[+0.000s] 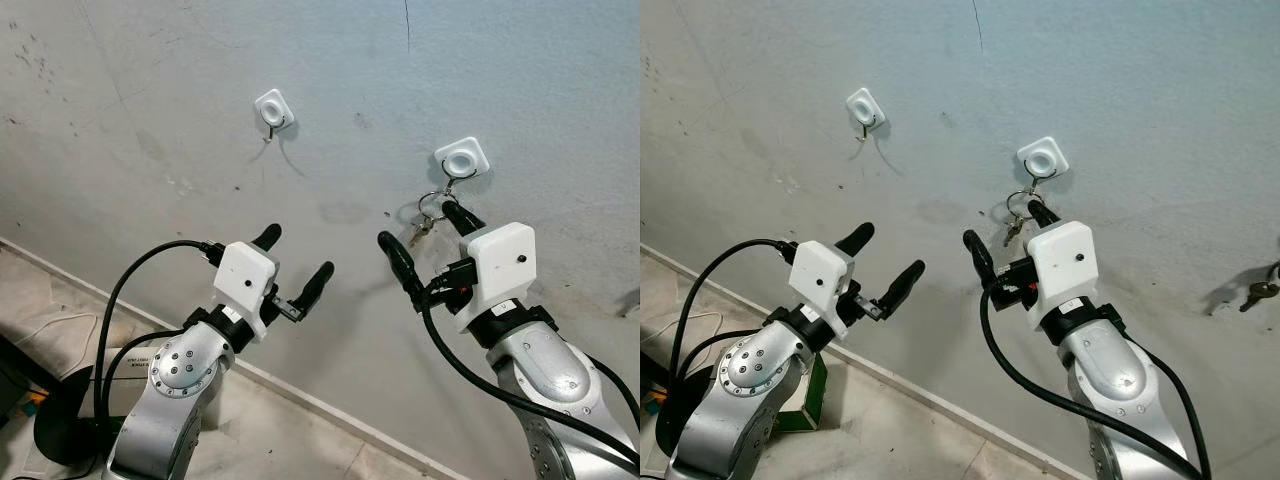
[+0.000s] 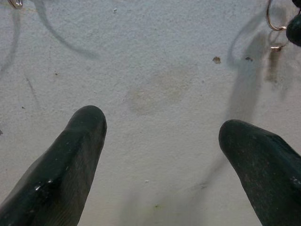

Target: Hang keys on a hook

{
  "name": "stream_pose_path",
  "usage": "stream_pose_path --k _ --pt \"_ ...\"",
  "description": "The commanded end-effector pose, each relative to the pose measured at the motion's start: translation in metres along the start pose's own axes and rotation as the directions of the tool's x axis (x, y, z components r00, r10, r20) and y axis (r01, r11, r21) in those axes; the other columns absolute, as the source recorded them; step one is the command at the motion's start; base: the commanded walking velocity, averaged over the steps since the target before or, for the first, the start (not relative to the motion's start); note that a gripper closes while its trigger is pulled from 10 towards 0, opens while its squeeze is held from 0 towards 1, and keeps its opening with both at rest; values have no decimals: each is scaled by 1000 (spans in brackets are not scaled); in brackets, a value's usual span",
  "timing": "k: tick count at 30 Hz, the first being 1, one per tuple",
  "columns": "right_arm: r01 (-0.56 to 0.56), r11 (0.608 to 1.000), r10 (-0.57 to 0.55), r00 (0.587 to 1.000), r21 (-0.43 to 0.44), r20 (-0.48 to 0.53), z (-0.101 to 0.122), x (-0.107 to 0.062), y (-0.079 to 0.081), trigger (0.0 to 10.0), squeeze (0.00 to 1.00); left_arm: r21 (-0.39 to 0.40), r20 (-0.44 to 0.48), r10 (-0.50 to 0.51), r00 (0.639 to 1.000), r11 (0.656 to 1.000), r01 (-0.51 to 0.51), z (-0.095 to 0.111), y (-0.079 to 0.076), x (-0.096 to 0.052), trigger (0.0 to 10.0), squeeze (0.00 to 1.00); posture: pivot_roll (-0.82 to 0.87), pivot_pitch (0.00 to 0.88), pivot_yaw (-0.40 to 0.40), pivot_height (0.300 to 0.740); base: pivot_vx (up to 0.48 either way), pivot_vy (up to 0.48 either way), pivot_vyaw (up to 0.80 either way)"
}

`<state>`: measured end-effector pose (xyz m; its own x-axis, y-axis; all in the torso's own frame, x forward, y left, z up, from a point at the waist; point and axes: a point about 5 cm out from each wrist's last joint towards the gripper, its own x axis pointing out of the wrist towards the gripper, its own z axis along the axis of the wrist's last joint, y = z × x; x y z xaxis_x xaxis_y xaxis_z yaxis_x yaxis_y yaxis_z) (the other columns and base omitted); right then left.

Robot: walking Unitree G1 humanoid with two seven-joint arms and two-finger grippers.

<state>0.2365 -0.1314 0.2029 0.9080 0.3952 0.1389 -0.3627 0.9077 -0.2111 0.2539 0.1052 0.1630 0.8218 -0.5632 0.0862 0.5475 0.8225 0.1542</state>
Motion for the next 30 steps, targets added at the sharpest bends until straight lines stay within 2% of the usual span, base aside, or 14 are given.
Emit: stream_pose_path --k 1,11,17,19,21,23,24,26,30 --pt "-21 1000 21 1000 2 16 6 -3 3 10000 0 8 0 9 1000 1000 -9 0 4 -1 10000 0 40 50 35 740 0 0 0" --pt "2 1000 -2 1000 0 0 7 -17 -10 10000 0 1 3 0 1000 1000 0 0 3 -1 10000 0 18 51 50 740 0 0 0" --pt "97 995 -97 995 21 -6 8 -17 -30 10000 0 7 9 5 1000 1000 -5 0 4 1 10000 0 8 51 59 740 0 0 0" --pt "177 984 -178 984 -13 -28 2 -15 -38 10000 0 14 19 53 998 998 -54 1 8 1 10000 0 25 38 53 740 0 0 0" --pt "198 980 -198 980 -17 -32 0 -15 -40 10000 0 20 20 62 998 998 -63 1 9 1 10000 0 27 37 51 740 0 0 0" --pt "258 966 -257 965 8 -56 -8 -12 -44 10000 0 24 2 136 991 990 -136 0 15 -2 10000 0 46 31 38 740 0 0 0" --pt "258 966 -257 965 8 -56 -8 -12 -44 10000 0 24 2 136 991 990 -136 0 15 -2 10000 0 46 31 38 740 0 0 0" --pt "250 968 -248 965 15 -84 -15 -13 -41 10000 0 48 -14 200 980 979 -200 -2 19 -8 10000 0 65 28 20 740 0 0 0" --pt "231 973 -229 969 13 -92 -16 -14 -39 10000 0 69 -27 211 977 975 -209 -5 20 -15 10000 0 68 26 8 740 0 0 0"
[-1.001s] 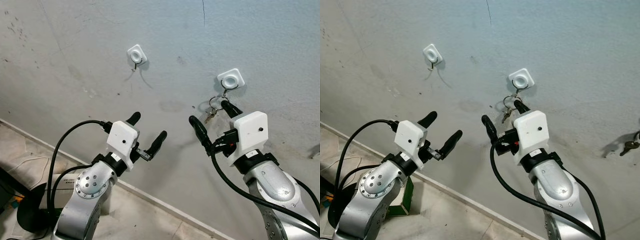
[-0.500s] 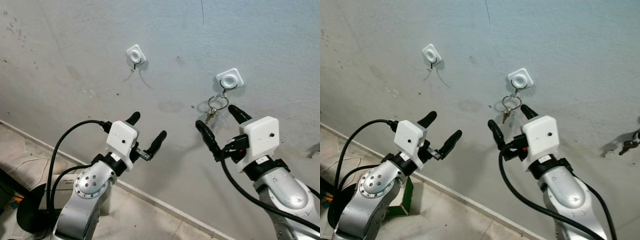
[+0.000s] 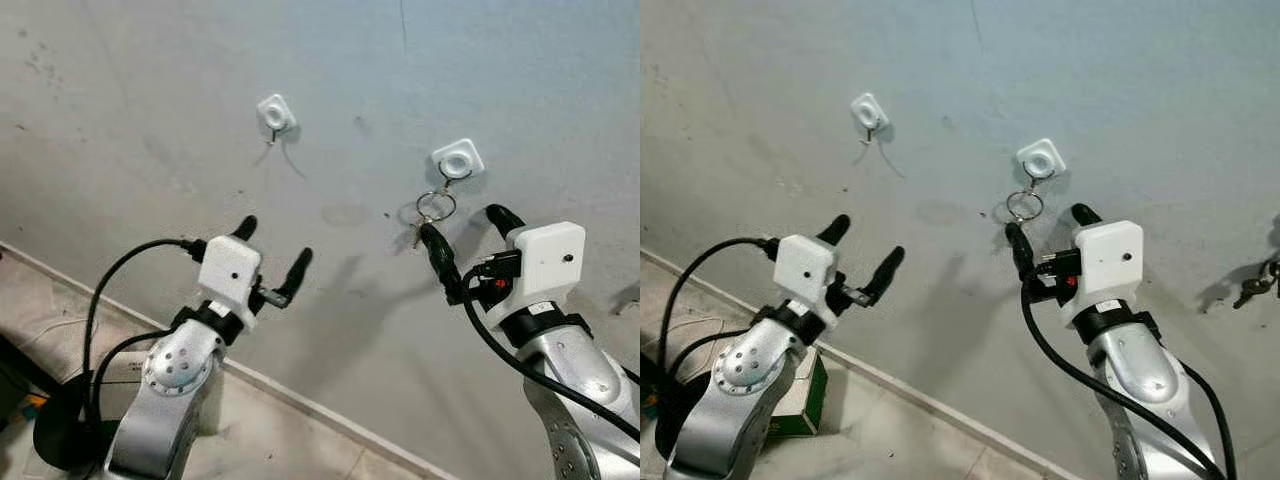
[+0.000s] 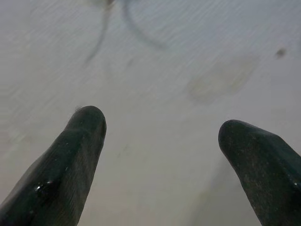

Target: Hang keys on a hook

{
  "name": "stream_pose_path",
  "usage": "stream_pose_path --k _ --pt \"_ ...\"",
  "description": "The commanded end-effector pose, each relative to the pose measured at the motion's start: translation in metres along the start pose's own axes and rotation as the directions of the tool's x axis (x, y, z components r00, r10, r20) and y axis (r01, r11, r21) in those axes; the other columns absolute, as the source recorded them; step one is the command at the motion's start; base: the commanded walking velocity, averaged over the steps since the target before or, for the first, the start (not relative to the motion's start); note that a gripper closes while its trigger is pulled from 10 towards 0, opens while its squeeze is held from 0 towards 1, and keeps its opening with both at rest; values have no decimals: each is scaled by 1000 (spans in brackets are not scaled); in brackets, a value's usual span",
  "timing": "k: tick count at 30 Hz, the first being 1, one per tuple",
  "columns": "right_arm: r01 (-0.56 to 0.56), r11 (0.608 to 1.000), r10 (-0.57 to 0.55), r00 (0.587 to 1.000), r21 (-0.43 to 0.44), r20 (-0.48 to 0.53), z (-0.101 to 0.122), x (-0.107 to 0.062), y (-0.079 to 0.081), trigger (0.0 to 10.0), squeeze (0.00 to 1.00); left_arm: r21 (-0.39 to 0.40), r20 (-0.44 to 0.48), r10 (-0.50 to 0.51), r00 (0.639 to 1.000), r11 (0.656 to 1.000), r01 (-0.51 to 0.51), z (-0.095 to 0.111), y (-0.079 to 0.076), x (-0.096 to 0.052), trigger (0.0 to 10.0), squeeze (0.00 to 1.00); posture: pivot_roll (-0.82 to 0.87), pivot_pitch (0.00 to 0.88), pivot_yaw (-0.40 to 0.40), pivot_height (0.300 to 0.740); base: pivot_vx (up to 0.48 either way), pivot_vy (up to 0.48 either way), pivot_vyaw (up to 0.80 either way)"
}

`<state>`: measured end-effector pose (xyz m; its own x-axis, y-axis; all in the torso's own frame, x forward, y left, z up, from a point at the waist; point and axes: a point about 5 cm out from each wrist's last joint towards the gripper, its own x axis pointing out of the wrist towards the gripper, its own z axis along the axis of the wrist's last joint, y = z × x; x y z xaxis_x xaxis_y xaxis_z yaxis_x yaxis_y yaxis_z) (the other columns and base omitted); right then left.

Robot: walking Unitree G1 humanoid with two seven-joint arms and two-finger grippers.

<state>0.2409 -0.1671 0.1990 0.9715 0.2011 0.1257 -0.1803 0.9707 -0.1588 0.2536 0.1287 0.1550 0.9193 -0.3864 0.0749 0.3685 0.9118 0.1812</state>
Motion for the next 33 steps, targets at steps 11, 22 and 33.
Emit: stream_pose_path --k 11,22,33 --pt "23 999 -21 998 -42 53 12 8 4 10000 0 4 12 20 1000 1000 -20 4 1 1 10000 0 58 22 22 740 0 0 0" --pt "-5 999 5 1000 -40 11 9 -24 19 10000 0 8 10 8 1000 1000 -8 6 1 -7 10000 0 36 44 35 740 0 0 0" --pt "81 995 -90 984 -66 -154 -31 -50 7 10000 0 8 -60 70 996 998 -70 -9 13 -26 10000 0 31 41 37 740 0 0 0"
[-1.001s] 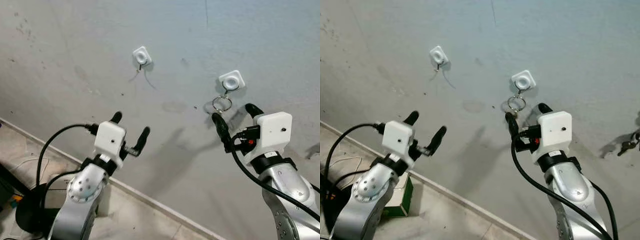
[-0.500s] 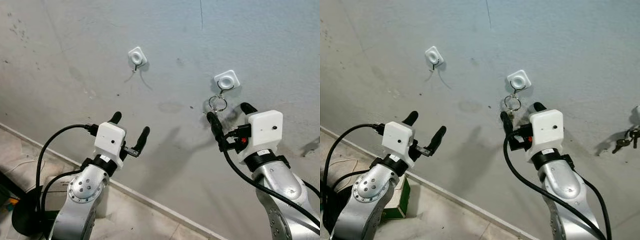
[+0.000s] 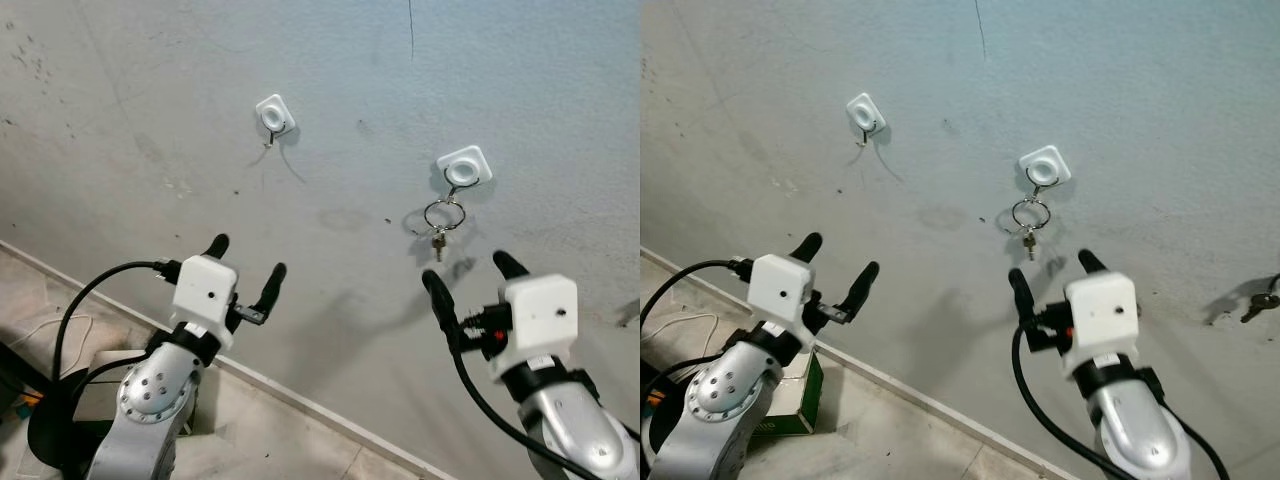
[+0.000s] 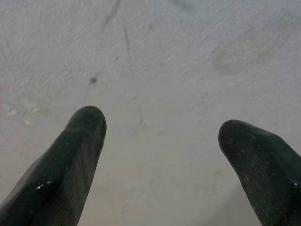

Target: Hang keys on a hook

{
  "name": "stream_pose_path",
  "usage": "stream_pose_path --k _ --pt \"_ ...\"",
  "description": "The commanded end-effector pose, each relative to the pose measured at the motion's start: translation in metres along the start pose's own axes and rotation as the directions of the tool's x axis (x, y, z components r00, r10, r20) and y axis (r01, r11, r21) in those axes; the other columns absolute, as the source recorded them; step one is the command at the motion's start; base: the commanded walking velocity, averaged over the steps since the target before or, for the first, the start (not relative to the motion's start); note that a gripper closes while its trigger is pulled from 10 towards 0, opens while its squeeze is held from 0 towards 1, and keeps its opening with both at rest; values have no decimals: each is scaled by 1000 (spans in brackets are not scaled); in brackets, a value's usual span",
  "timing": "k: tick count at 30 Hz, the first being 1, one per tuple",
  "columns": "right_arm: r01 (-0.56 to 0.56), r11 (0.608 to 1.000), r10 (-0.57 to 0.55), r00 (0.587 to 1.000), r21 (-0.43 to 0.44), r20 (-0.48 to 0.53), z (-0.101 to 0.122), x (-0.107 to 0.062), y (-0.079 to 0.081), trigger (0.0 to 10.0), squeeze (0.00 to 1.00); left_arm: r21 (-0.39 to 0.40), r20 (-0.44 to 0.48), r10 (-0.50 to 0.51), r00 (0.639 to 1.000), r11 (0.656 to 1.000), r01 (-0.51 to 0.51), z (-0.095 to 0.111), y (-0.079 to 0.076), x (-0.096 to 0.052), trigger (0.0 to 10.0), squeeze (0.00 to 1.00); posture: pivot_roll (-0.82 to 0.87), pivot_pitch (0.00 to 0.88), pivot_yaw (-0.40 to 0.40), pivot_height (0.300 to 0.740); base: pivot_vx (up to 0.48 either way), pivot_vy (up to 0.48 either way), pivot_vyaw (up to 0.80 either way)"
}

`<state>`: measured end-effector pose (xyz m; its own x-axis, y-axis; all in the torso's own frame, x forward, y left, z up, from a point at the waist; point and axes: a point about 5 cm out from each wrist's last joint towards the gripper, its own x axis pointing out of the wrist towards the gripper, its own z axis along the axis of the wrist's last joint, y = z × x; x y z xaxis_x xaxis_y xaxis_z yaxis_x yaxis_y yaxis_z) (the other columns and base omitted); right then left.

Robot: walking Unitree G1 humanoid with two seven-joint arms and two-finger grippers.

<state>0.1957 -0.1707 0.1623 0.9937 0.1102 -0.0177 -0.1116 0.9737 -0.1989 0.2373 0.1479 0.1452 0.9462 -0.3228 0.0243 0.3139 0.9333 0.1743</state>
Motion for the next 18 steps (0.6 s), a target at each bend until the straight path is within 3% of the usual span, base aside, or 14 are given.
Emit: stream_pose_path --k 1,7,18 --pt "22 1000 -22 1000 -19 -4 -3 -1 -4 10000 0 9 -2 14 1000 1000 -13 0 4 -3 10000 0 28 38 38 740 0 0 0" --pt "42 999 -42 998 -7 -42 -14 -3 -4 10000 0 7 -29 17 999 1000 -17 -7 4 -7 10000 0 33 35 34 740 0 0 0" --pt "39 999 -39 999 -9 -21 -16 3 -3 10000 0 0 -27 16 1000 1000 -16 -7 2 -6 10000 0 33 27 30 740 0 0 0"
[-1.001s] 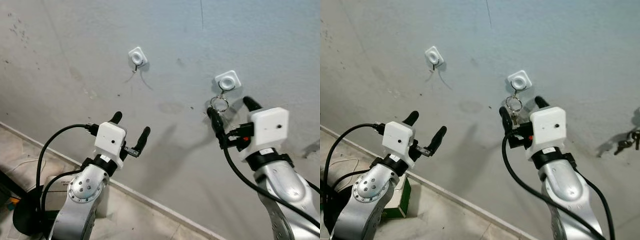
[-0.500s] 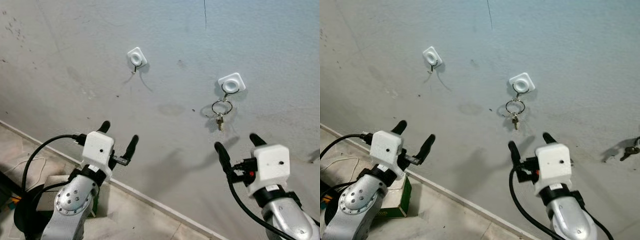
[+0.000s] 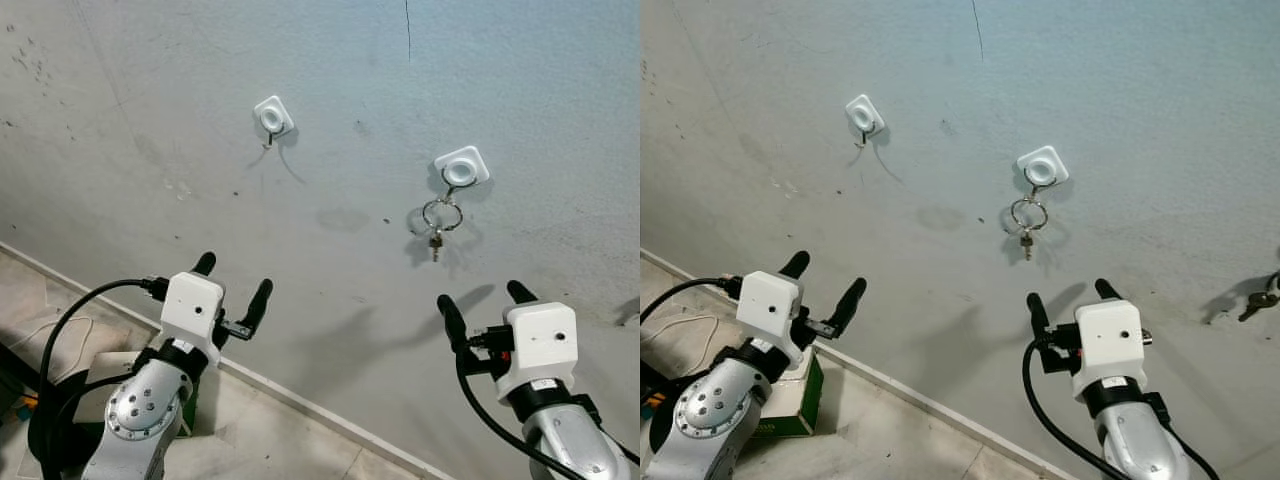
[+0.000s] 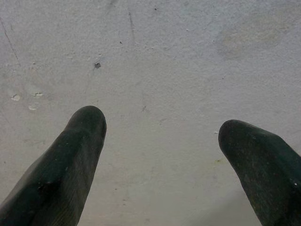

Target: Hang keys on a hook

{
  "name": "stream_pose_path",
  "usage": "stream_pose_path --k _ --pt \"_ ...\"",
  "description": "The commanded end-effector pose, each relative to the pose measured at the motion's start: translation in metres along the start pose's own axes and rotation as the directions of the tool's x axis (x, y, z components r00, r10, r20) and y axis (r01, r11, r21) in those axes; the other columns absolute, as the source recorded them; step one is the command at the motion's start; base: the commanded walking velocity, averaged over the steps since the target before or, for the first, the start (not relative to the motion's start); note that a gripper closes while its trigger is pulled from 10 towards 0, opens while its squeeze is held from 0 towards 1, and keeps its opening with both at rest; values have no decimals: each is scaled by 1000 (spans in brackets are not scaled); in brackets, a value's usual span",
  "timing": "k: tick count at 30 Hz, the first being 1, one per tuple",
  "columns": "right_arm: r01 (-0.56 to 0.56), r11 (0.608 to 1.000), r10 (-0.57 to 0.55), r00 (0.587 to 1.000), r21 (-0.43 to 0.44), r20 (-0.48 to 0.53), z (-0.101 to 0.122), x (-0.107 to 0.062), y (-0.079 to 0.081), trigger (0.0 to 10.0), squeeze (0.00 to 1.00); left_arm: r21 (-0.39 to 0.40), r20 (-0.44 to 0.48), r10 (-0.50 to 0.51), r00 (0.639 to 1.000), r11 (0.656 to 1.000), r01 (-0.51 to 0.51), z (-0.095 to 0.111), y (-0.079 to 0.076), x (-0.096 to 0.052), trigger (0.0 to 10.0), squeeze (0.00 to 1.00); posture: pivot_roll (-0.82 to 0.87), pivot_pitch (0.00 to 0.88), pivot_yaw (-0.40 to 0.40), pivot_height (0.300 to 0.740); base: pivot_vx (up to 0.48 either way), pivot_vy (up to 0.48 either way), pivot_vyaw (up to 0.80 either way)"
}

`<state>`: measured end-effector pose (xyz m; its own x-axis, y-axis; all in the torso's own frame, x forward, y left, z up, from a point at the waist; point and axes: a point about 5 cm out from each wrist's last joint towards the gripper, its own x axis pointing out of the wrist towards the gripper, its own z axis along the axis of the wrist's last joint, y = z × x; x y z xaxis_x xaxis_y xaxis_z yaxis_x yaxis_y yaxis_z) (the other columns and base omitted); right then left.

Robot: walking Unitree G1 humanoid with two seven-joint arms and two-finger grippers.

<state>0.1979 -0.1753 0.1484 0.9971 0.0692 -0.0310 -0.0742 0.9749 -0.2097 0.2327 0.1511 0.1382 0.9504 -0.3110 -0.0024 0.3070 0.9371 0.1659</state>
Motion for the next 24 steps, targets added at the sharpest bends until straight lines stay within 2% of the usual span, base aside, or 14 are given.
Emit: stream_pose_path --k 1,9,24 --pt "3 1000 -3 1000 2 -2 -2 1 -1 10000 0 9 1 8 1000 1000 -8 0 2 0 10000 0 33 27 30 740 -240 0 0" --pt "3 1000 -3 1000 6 0 -3 6 -1 10000 0 4 2 9 1000 1000 -9 0 2 1 10000 0 42 27 21 740 -91 0 0" --pt "-9 1000 9 1000 12 1 -4 13 -1 10000 0 -15 1 16 1000 1000 -16 0 0 4 10000 0 42 18 12 740 0 0 -785"
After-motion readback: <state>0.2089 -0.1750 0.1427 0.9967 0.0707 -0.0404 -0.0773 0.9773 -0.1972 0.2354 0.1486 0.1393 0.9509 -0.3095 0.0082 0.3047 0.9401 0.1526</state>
